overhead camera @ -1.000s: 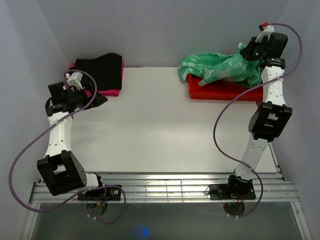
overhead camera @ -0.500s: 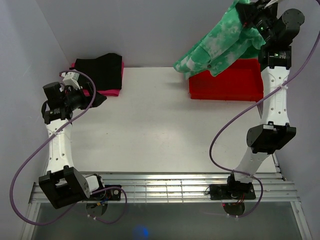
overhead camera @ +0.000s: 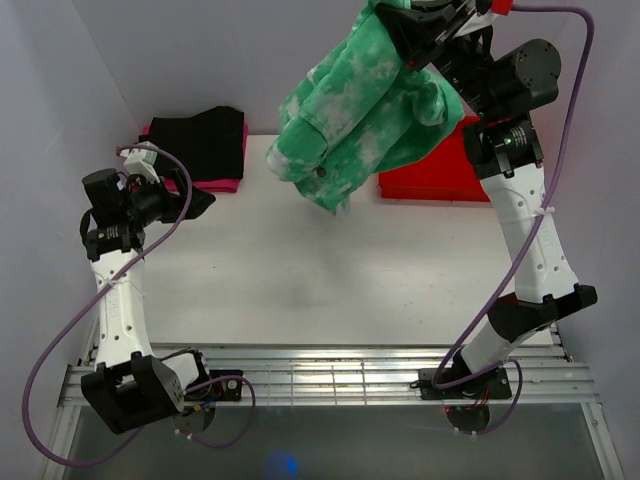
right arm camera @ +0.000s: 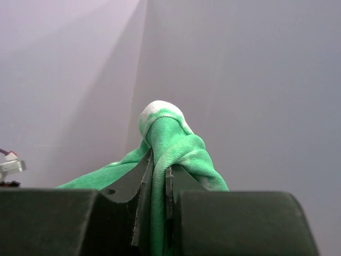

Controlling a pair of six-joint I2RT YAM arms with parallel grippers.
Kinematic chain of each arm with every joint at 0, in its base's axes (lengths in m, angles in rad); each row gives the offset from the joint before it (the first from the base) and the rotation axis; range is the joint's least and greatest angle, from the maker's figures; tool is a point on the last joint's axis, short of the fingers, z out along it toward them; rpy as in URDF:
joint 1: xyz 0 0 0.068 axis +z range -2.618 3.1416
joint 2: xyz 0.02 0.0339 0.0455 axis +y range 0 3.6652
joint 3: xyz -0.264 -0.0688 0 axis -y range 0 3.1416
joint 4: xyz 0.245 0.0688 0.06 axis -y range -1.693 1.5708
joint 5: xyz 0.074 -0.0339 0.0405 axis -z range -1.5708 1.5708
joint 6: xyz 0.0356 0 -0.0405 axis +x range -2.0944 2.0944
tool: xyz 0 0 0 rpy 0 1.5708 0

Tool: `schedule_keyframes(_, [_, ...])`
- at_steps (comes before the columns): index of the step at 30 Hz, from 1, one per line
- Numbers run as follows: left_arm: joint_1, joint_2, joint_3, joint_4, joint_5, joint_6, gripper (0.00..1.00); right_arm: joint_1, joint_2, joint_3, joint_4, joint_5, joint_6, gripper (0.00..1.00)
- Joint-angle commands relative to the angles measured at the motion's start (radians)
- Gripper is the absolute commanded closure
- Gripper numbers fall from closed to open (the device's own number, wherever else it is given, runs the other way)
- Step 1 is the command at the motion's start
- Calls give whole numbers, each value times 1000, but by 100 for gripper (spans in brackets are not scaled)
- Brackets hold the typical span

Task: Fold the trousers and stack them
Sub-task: Move the trousers to the center of the board

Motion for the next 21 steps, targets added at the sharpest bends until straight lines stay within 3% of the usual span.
schedule_keyframes(1, [15,-52,29,15,2,-54,2,100,-56,-8,146,85,-74,92])
schedule_keyframes(5, [34,-62,50,27,-18,-98,2,213,-65,-37,134,108,-103,92])
schedule_keyframes(9, [43,-69,73,23,-1,-114,2,277,-126,-188,114,108,-103,92])
schedule_keyframes(16, [43,-54,63,-40,23,-3,2,290,-341,-722,126,185,-103,92])
schedule_keyframes(19, [43,-57,18,-69,138,143,2,279,-471,-992,99,153,-145,92])
schedule_keyframes(21, [43,-56,0,-114,220,276,2,277,-544,-1153,7,139,-178,69])
